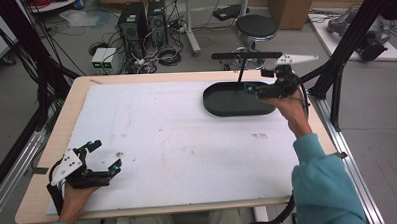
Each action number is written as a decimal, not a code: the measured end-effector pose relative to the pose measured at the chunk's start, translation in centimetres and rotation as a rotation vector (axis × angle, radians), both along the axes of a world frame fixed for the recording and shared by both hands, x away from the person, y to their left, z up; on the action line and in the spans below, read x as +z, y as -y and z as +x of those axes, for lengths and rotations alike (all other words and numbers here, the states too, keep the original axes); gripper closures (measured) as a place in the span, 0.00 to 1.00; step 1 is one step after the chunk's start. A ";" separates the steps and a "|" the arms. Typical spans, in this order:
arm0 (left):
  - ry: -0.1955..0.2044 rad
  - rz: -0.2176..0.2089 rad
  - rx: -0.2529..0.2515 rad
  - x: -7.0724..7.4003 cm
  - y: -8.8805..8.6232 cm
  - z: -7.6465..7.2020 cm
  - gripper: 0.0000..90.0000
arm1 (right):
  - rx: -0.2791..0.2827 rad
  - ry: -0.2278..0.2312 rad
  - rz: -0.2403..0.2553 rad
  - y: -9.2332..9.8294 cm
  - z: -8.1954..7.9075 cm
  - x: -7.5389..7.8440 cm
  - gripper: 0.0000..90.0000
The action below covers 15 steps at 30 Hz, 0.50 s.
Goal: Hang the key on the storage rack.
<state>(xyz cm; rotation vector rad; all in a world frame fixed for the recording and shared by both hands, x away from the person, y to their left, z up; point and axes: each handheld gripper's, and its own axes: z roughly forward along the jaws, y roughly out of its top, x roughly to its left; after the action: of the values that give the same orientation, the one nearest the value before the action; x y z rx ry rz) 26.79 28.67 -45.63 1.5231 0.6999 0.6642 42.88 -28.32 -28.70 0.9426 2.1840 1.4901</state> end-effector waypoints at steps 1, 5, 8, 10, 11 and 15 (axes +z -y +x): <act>0.001 0.000 0.000 0.0 0.0 0.0 0.02 | 0.016 0.022 0.006 0.2 -1.1 -0.6 0.01; 0.003 0.002 0.001 0.0 0.0 0.0 0.02 | 0.046 0.082 0.038 0.9 -4.2 -2.5 0.01; 0.003 0.001 0.002 0.0 0.0 0.0 0.02 | 0.042 0.124 0.086 1.6 -6.3 -4.5 0.01; 0.003 0.002 0.002 0.0 0.0 0.0 0.02 | 0.036 0.129 0.115 2.1 -7.2 -6.0 0.01; 0.004 0.003 0.001 0.0 0.0 0.0 0.02 | 0.030 0.135 0.128 2.3 -7.6 -6.7 0.01; 0.005 0.006 0.003 0.0 0.1 0.0 0.02 | -0.013 0.148 0.165 3.3 -9.2 -10.1 0.01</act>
<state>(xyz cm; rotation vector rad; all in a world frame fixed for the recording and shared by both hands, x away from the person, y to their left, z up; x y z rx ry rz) 26.77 28.61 -45.63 1.5260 0.6977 0.6728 33.67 -31.60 -38.81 0.8650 1.9721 1.6980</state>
